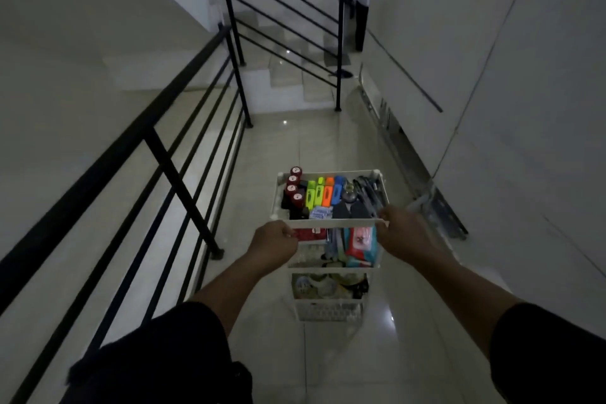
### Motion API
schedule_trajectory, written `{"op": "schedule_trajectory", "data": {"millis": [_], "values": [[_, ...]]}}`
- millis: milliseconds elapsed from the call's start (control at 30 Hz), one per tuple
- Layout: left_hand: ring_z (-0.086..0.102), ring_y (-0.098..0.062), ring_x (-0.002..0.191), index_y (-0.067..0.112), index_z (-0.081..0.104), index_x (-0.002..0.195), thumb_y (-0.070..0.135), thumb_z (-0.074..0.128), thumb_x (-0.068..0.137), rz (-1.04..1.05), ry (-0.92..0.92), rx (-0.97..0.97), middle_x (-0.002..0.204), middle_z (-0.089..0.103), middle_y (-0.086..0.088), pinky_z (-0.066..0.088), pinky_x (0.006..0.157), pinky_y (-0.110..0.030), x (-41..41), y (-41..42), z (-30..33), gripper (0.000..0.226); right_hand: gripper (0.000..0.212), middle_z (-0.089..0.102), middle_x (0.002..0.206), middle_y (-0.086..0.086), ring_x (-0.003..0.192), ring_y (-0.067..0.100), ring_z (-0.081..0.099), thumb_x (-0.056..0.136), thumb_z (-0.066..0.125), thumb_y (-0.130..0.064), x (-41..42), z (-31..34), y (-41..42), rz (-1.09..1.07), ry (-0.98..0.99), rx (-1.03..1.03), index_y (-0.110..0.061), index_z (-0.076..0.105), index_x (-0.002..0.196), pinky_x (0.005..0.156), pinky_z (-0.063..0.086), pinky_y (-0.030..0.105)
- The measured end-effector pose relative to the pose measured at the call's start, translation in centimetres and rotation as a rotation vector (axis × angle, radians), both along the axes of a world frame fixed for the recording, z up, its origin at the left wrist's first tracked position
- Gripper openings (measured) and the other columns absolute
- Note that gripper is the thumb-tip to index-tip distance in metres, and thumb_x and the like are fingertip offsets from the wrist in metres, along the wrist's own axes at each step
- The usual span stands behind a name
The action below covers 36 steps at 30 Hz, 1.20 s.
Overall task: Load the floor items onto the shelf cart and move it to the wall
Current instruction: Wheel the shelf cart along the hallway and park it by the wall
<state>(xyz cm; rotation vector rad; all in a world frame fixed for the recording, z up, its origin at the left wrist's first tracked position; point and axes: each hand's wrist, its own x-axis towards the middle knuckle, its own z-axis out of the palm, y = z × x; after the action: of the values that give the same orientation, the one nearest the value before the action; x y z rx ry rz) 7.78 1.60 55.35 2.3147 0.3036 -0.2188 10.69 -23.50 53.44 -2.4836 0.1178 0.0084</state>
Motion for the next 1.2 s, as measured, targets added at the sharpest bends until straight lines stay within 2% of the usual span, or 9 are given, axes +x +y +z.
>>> {"op": "schedule_trajectory", "data": {"millis": [133, 267, 467, 633, 700, 833, 967, 1067, 1200], "values": [[0.059, -0.028, 0.107, 0.008, 0.058, 0.120, 0.020, 0.058, 0.085, 0.119, 0.065, -0.033, 0.119, 0.061, -0.011, 0.047, 0.085, -0.031, 5.8, 0.9, -1.8, 0.037, 0.026, 0.065, 0.098, 0.013, 0.082, 0.027, 0.062, 0.080, 0.054, -0.022, 7.6, -2.1, -0.5, -0.058, 0.007, -0.047, -0.014, 0.061, 0.105, 0.068, 0.053, 0.037], [0.051, -0.034, 0.124, 0.007, 0.031, 0.145, 0.028, 0.064, 0.082, 0.183, 0.158, -0.051, 0.144, 0.044, -0.017, 0.048, 0.100, -0.042, 10.1, 2.1, -4.2, 0.074, 0.039, 0.062, 0.103, 0.017, 0.089, 0.035, 0.062, 0.073, 0.054, -0.027, 12.7, -5.7, -1.0, -0.203, 0.105, 0.015, -0.017, 0.053, 0.112, 0.077, 0.056, 0.045], [0.031, -0.031, 0.145, 0.025, 0.002, 0.156, 0.035, 0.069, 0.084, 0.193, 0.218, -0.313, 0.162, 0.023, -0.009, 0.033, 0.115, -0.047, 15.2, 2.5, -8.3, 0.099, 0.040, 0.058, 0.106, 0.018, 0.089, 0.033, 0.058, 0.093, 0.048, -0.017, 15.1, -8.5, -0.2, -0.249, 0.236, 0.146, -0.010, 0.036, 0.130, 0.077, 0.049, 0.042], [0.041, -0.030, 0.139, 0.037, 0.014, 0.152, 0.042, 0.067, 0.076, 0.174, 0.155, -0.289, 0.156, 0.037, -0.003, 0.039, 0.110, -0.055, 16.8, 2.2, -10.6, 0.092, 0.036, 0.060, 0.090, 0.006, 0.062, 0.015, 0.053, 0.101, 0.034, -0.020, 15.0, -8.8, 0.1, -0.273, 0.133, 0.127, -0.015, 0.034, 0.137, 0.053, 0.037, 0.026], [0.044, -0.030, 0.137, 0.038, 0.016, 0.151, 0.043, 0.065, 0.078, 0.170, 0.157, -0.283, 0.155, 0.039, -0.003, 0.042, 0.107, -0.056, 17.2, 1.8, -10.4, 0.088, 0.037, 0.055, 0.093, 0.005, 0.063, 0.013, 0.049, 0.103, 0.030, -0.022, 14.9, -8.8, 0.1, -0.323, 0.108, 0.131, -0.016, 0.035, 0.139, 0.055, 0.034, 0.024], [0.043, -0.032, 0.137, 0.029, 0.014, 0.154, 0.034, 0.063, 0.087, 0.147, 0.133, -0.212, 0.155, 0.037, -0.007, 0.042, 0.107, -0.052, 18.1, 1.4, -10.2, 0.083, 0.035, 0.063, 0.102, 0.014, 0.072, 0.023, 0.057, 0.101, 0.031, -0.024, 14.5, -9.1, 0.2, -0.392, 0.108, 0.147, -0.022, 0.037, 0.136, 0.067, 0.043, 0.033], [0.053, -0.032, 0.126, 0.035, 0.021, 0.149, 0.046, 0.060, 0.076, 0.071, 0.156, -0.230, 0.147, 0.047, -0.006, 0.048, 0.100, -0.056, 20.4, 1.2, -9.9, 0.084, 0.038, 0.065, 0.107, 0.018, 0.079, 0.030, 0.062, 0.097, 0.040, -0.020, 14.2, -8.9, 0.4, -0.469, 0.120, 0.193, -0.021, 0.036, 0.135, 0.072, 0.052, 0.043], [0.060, -0.029, 0.117, 0.040, 0.028, 0.143, 0.057, 0.055, 0.064, 0.002, 0.181, -0.236, 0.137, 0.056, -0.002, 0.053, 0.093, -0.055, 23.5, 1.1, -11.7, 0.085, 0.043, 0.063, 0.107, 0.016, 0.080, 0.026, 0.057, 0.095, 0.046, -0.017, 13.8, -8.6, 0.3, -0.537, 0.097, 0.233, -0.016, 0.036, 0.137, 0.071, 0.047, 0.038], [0.061, -0.025, 0.111, 0.041, 0.037, 0.137, 0.040, 0.058, 0.071, -0.144, 0.192, -0.253, 0.127, 0.061, 0.001, 0.051, 0.096, -0.052, 27.2, -0.6, -9.7, 0.069, 0.049, 0.063, 0.102, 0.011, 0.078, 0.028, 0.056, 0.093, 0.049, -0.013, 13.7, -8.8, 0.3, -0.682, 0.085, 0.256, -0.016, 0.034, 0.139, 0.070, 0.040, 0.032]]}}
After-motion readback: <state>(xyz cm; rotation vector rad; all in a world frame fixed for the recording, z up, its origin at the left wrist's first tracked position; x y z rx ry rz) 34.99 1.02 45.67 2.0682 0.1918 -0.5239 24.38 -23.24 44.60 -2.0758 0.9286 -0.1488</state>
